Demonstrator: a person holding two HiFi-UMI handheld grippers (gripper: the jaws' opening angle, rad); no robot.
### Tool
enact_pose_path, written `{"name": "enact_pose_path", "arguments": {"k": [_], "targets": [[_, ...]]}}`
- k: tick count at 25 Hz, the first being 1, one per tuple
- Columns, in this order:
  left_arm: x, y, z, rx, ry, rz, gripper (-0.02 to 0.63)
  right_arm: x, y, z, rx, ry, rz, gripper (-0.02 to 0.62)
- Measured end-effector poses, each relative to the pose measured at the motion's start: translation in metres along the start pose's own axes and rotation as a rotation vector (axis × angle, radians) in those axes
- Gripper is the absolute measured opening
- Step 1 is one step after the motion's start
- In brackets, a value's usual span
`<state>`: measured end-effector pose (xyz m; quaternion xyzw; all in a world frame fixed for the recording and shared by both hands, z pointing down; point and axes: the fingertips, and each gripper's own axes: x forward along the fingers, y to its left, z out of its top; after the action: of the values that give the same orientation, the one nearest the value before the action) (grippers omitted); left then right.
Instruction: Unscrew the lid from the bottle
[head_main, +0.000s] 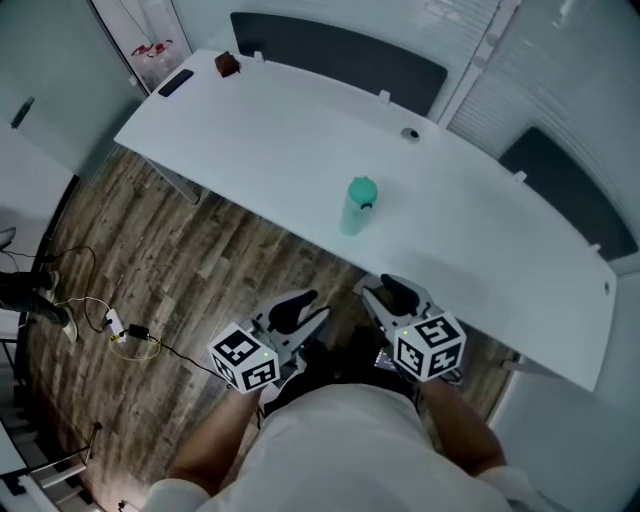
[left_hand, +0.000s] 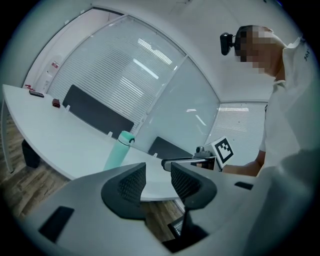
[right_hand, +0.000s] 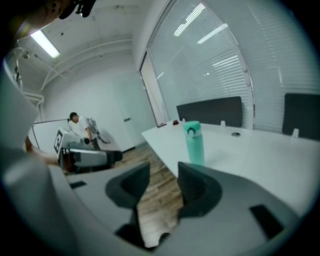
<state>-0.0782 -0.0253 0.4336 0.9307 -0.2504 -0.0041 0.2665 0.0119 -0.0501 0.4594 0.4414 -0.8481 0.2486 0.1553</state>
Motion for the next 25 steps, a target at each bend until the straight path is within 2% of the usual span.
{"name": "enact_pose_path", "arguments": {"k": [12, 25], "targets": [[0.025, 0.017, -0.004, -0.016, 0.013, 0.039, 0.17, 0.013, -0.018, 0.003, -0.004, 0.028, 0.029, 0.17], [0.07, 0.053, 0.016, 0.047, 0.019, 0.07, 0.17, 0.04, -0.043, 0.043, -0.055, -0.008, 0.026, 0.17]]}}
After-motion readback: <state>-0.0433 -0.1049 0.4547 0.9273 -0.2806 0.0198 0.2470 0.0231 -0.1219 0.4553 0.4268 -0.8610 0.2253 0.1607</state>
